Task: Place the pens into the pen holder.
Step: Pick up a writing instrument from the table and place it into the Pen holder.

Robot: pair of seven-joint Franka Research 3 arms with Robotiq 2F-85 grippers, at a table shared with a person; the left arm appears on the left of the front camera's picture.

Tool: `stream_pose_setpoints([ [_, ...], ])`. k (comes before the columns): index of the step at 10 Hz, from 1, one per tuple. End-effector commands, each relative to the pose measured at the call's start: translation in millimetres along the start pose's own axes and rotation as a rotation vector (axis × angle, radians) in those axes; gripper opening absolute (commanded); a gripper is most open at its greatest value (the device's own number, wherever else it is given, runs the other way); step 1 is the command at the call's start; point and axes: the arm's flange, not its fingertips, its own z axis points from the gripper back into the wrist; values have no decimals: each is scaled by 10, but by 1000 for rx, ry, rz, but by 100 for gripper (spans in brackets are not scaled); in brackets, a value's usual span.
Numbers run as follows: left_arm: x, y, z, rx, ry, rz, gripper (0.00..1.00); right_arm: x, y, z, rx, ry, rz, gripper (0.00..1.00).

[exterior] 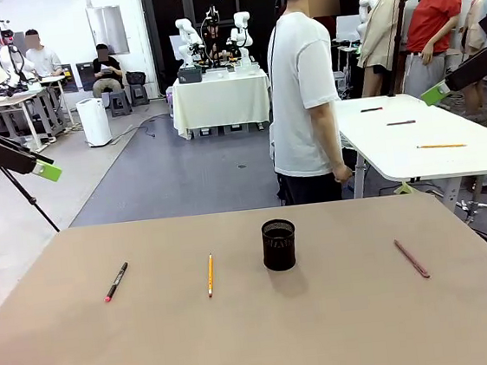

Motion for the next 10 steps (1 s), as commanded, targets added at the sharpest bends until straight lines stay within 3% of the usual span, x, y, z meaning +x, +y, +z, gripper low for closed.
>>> stream_pose_setpoints([
  [1, 11, -13, 3, -11, -13, -7, 100, -4, 14, 0, 16, -21, 6, 100],
  [6, 7, -8, -6, -1, 0, -1, 100, -4, 14, 0, 16, -21, 6, 100],
  [8, 223, -160, -334, 70, 138, 185, 100, -4, 14, 0, 16, -21, 6, 100],
  [10, 354, -339, -807, 68, 255, 265, 100, -4, 14, 0, 16, -21, 6, 100],
])
